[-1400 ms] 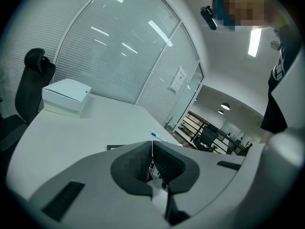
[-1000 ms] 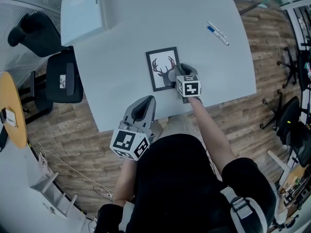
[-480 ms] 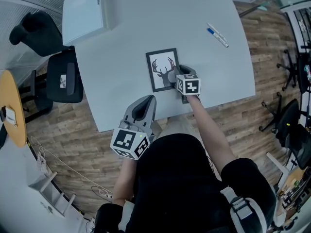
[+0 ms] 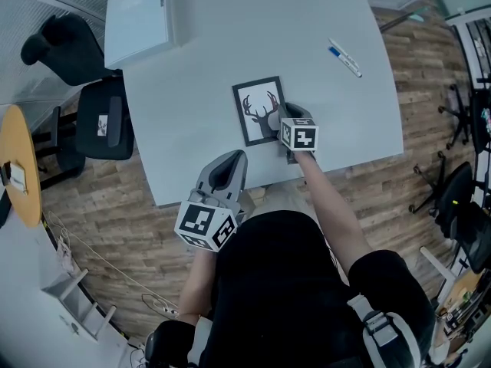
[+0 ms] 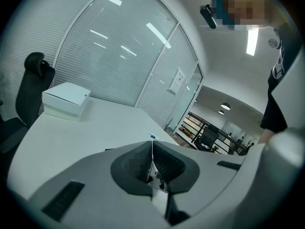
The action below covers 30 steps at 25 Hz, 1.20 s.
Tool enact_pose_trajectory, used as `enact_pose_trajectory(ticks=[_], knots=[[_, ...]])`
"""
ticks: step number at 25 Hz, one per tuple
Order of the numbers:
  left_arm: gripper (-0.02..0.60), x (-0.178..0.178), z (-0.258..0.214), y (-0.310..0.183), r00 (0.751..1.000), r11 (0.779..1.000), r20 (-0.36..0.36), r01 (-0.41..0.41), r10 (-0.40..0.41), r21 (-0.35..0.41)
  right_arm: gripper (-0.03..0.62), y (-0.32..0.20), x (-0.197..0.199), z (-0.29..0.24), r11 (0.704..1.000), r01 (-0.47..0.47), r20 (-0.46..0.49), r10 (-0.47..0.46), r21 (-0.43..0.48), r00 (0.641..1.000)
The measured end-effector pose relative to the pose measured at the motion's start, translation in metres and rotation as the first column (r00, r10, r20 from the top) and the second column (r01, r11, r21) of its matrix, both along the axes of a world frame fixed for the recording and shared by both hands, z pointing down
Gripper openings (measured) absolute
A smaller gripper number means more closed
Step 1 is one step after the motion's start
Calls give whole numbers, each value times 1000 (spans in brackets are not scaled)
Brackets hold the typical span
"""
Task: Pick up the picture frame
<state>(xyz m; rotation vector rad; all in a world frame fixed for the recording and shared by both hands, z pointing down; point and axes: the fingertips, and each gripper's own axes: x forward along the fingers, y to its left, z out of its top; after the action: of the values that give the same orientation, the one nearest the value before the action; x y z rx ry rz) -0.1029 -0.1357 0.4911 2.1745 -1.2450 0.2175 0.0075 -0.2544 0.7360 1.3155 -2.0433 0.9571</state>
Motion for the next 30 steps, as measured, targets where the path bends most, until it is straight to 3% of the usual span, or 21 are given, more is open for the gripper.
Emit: enact_pose_trajectory(ticks=[8, 16, 23, 30], knots=[[25, -5, -8, 8, 1000, 1000, 13, 16, -16, 22, 81, -2, 1, -28, 997, 2, -15, -1, 83, 1000], [25, -3, -21, 14, 999, 998, 20, 27, -28, 57, 81, -14, 2, -82, 976, -32, 40, 24, 213, 999], [25, -5, -31, 9, 999, 995, 29, 36, -39, 98, 81, -37, 2, -146, 934, -57, 86, 28, 353, 996], [25, -1, -47, 2, 999, 990, 33, 23, -28, 142, 81, -54, 6, -227, 862, -117, 161, 42, 493, 986]])
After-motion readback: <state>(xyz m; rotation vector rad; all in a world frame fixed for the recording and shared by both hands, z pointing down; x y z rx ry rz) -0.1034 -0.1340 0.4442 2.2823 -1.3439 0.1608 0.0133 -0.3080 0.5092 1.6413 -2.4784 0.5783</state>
